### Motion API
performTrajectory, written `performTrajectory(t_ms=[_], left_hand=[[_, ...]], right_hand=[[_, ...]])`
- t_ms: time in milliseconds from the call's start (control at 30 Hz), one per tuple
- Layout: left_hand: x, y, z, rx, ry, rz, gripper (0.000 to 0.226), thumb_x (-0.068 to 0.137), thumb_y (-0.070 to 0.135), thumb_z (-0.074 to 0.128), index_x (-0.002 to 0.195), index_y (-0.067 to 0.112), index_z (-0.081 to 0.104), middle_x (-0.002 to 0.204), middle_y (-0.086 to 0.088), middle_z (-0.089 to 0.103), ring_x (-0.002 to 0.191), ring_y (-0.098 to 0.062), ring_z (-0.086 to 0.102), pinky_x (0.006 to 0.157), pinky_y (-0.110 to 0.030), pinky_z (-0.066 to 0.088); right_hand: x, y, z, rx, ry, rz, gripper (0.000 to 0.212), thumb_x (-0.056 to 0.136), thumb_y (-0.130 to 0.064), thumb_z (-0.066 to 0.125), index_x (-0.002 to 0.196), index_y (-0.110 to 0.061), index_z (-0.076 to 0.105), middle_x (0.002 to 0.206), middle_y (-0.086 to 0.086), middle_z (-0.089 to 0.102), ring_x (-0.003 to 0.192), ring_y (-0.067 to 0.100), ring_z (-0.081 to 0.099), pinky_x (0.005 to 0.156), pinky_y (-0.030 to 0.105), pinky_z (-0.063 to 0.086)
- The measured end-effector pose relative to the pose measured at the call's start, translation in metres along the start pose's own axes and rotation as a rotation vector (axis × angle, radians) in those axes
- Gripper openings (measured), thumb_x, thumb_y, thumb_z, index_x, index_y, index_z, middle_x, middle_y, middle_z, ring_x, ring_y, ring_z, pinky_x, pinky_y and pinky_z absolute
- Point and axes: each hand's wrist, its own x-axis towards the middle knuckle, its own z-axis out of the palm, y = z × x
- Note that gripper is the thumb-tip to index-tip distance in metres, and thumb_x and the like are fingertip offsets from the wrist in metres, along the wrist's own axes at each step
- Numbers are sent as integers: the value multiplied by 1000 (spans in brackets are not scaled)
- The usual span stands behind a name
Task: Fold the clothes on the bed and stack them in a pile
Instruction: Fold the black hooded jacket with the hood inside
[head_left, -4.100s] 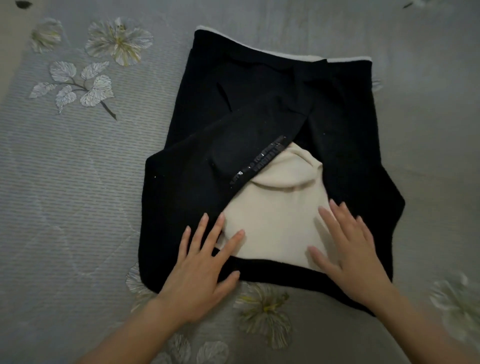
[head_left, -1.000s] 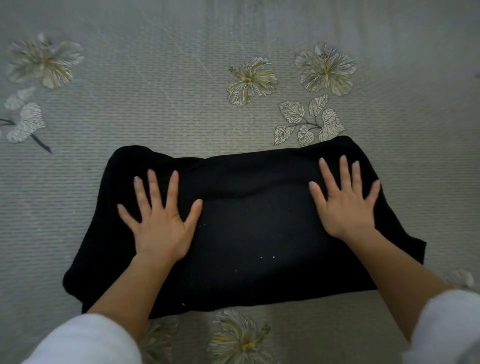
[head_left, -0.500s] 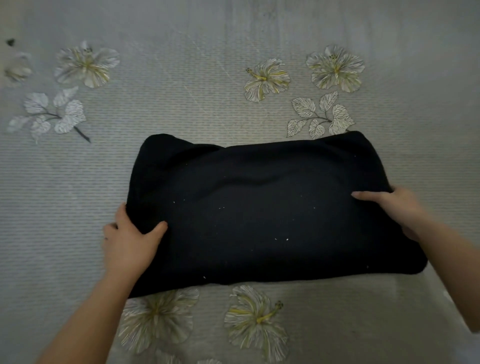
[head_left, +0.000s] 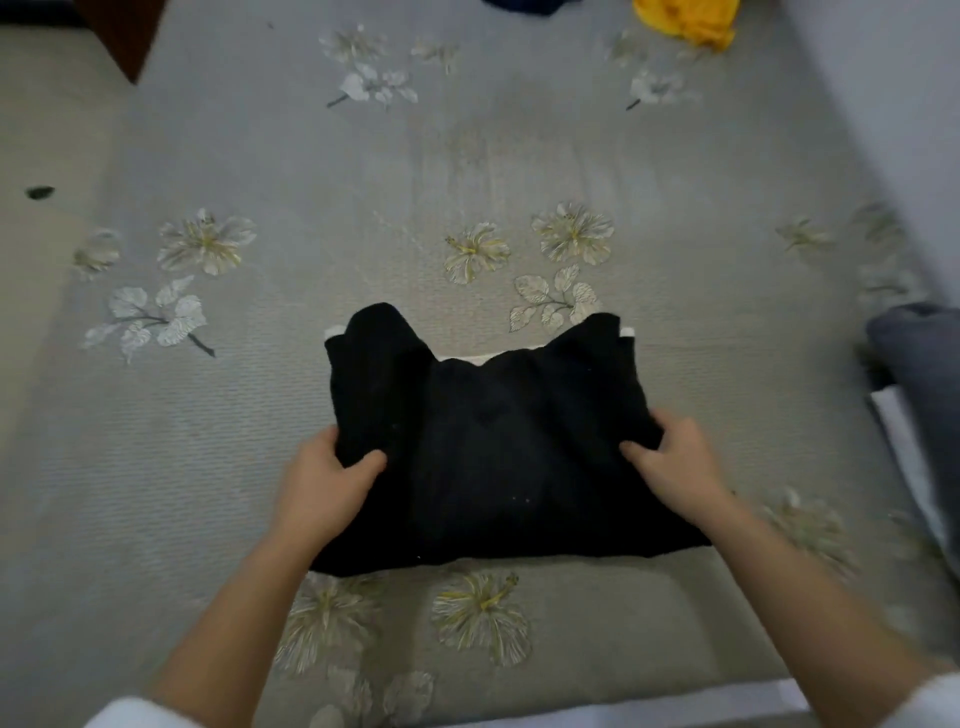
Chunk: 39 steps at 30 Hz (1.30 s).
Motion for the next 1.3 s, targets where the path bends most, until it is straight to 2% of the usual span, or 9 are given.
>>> performTrajectory(t_ms=[100,200,433,600,667,800,967,1133,1300], left_hand=[[-25,35,12,128,-78,167,24,87,26,60,110,21,57,79,8,60,70,-9,58,60,-29,46],[-50,71,34,249,-127,341,25,88,25,58,112,18,55,75,5,59,65,-12,56,53,-28,39],[-93,158,95,334,-372,574,14,89,20,53,103,19,52,69,6,54,60,-11,53,46,-28,33],[-118,230,149,394,-489,722,13,89,19,51,99,26,47,69,6,56,59,-9,55,46,-26,33],[-131,265,174,383,-532,787,11,90,19,51,100,23,49,70,5,56,59,-10,55,47,-26,33],[-161,337,230,375,-560,914,8,91,19,49,99,20,47,72,1,56,61,-15,55,48,-29,34],[-178,422,307,333,-533,1004,9,93,18,48,101,15,46,72,0,54,58,-16,52,47,-31,29],[-174,506,380,273,-534,1056,4,91,18,49,94,22,49,73,1,56,60,-14,54,50,-32,33],[-161,581,443,183,-563,1004,12,87,21,52,83,33,50,70,11,57,56,7,55,41,-17,36]], right_hand=[[-40,0,-14,-42,17,-60,28,86,-17,64,114,-16,63,95,2,68,90,23,62,75,33,49],[-82,7,-33,17,68,-92,22,87,-17,62,109,-21,64,87,-9,63,84,17,60,63,27,42],[-144,56,-96,161,218,48,20,85,-16,64,79,-34,55,71,-19,56,66,1,53,51,16,31],[-177,114,-160,276,382,182,9,85,-19,67,93,-24,66,82,-15,65,75,-2,59,59,17,43],[-188,136,-189,322,465,215,10,84,-19,68,84,-29,64,76,-22,63,70,-8,59,55,9,40],[-194,180,-250,358,594,275,18,84,-22,68,73,-31,59,69,-19,62,67,-7,58,58,23,45],[-177,241,-316,467,719,278,9,87,-22,67,80,-26,63,72,-8,66,66,4,63,60,31,52],[-145,293,-361,616,885,291,19,87,-14,67,82,-32,64,78,-22,68,72,-6,63,59,9,45],[-113,337,-378,745,996,376,15,89,-19,65,102,-27,66,97,-14,69,91,5,65,75,23,51]])
